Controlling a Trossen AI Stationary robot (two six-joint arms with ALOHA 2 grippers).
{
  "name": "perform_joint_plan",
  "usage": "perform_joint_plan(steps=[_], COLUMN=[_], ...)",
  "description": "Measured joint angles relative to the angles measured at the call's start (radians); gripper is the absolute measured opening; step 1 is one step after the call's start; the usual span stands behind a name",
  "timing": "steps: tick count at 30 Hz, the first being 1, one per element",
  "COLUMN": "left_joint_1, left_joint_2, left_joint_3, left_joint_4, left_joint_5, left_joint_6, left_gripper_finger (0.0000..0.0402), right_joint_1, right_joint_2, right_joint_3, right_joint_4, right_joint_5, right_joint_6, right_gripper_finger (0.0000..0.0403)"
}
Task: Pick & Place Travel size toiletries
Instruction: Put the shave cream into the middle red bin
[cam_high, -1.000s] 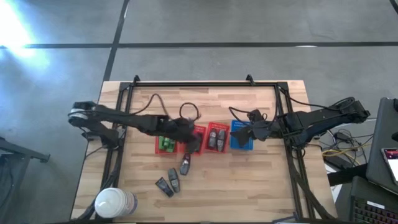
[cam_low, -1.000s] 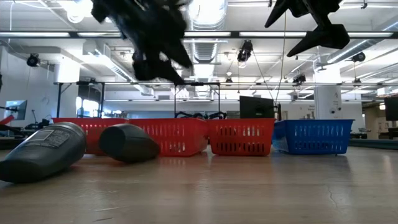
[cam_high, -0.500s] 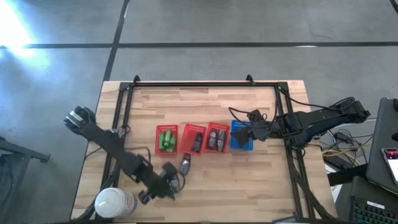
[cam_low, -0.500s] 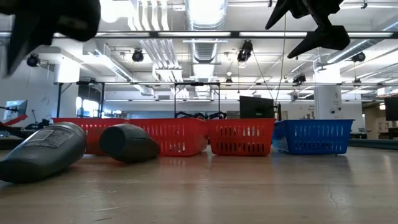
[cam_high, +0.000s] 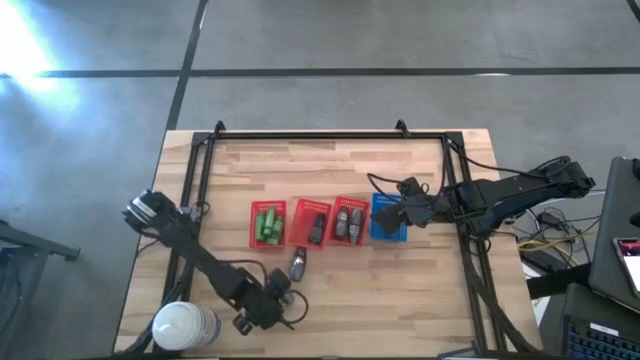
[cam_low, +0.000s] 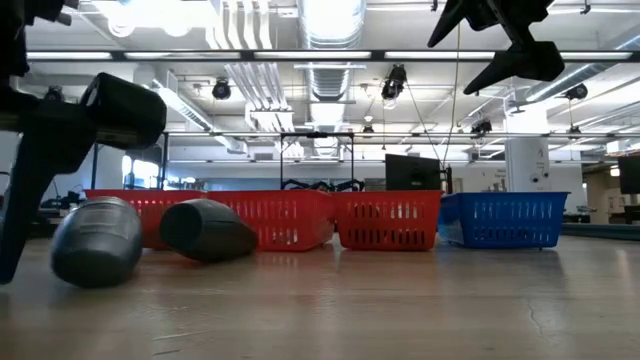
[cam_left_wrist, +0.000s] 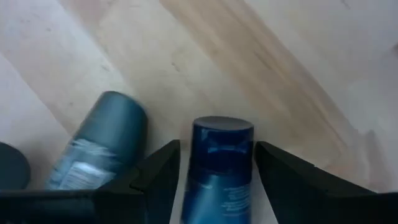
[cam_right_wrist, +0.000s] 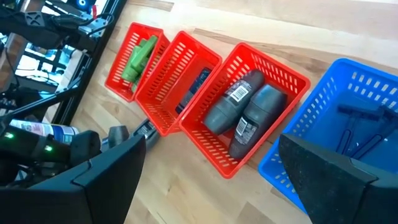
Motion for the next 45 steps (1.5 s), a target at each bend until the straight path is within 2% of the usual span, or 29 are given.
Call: perform_joint_plan(steps=[4,8,11,13,15,20,23,25,28,30,38,45], left_joint_1=[0.002,0.006,0.018,0.035,0.073,0.273,0.400,0.478,0.578,0.618,0.657,0.659], left_joint_2=[0.007,-0.002,-0.029,-0.065,-0.121,-0.307,-0.378,-0.393,-0.374,-0.333,-0.188,-0.161], left_joint_3=[0.001,0.001,0.009,0.023,0.039,0.041,-0.002,-0.032,-0.083,-0.090,-0.080,-0.074], left_joint_4=[0.005,0.000,-0.044,-0.090,-0.133,-0.136,-0.124,-0.052,0.151,0.225,0.220,0.209], left_joint_5=[0.021,0.050,0.070,0.057,0.002,-0.285,-0.390,-0.383,-0.297,-0.263,-0.250,-0.249], left_joint_6=[-0.002,-0.023,-0.126,-0.262,-0.459,-1.135,-1.323,-1.337,-1.285,-1.264,-1.226,-1.162], left_gripper_finger=[0.0191,0.0135,0.0124,0.0124,0.0124,0.0124,0.0124,0.0128,0.0130,0.0129,0.0137,0.0185], right_joint_1=[0.000,0.000,0.000,0.000,0.000,0.000,0.000,0.000,0.000,0.000,0.000,0.000], right_joint_2=[0.000,0.000,0.000,0.000,0.000,0.000,0.000,0.000,0.000,0.000,0.000,0.000], right_joint_3=[-0.002,-0.005,-0.009,-0.010,-0.010,-0.010,-0.010,-0.010,-0.010,-0.010,-0.010,-0.010], right_joint_4=[-0.002,-0.002,-0.002,-0.002,-0.002,-0.001,0.001,0.002,0.002,0.002,0.001,0.000], right_joint_5=[-0.004,-0.004,-0.004,-0.004,-0.004,-0.004,-0.004,-0.004,-0.004,-0.004,-0.002,-0.002], right_joint_6=[0.000,0.000,0.000,0.000,0.000,0.000,0.000,0.002,0.008,0.008,0.019,0.018], right_gripper_finger=[0.0363,0.0363,0.0364,0.0363,0.0364,0.0363,0.0364,0.0363,0.0364,0.0363,0.0363,0.0363])
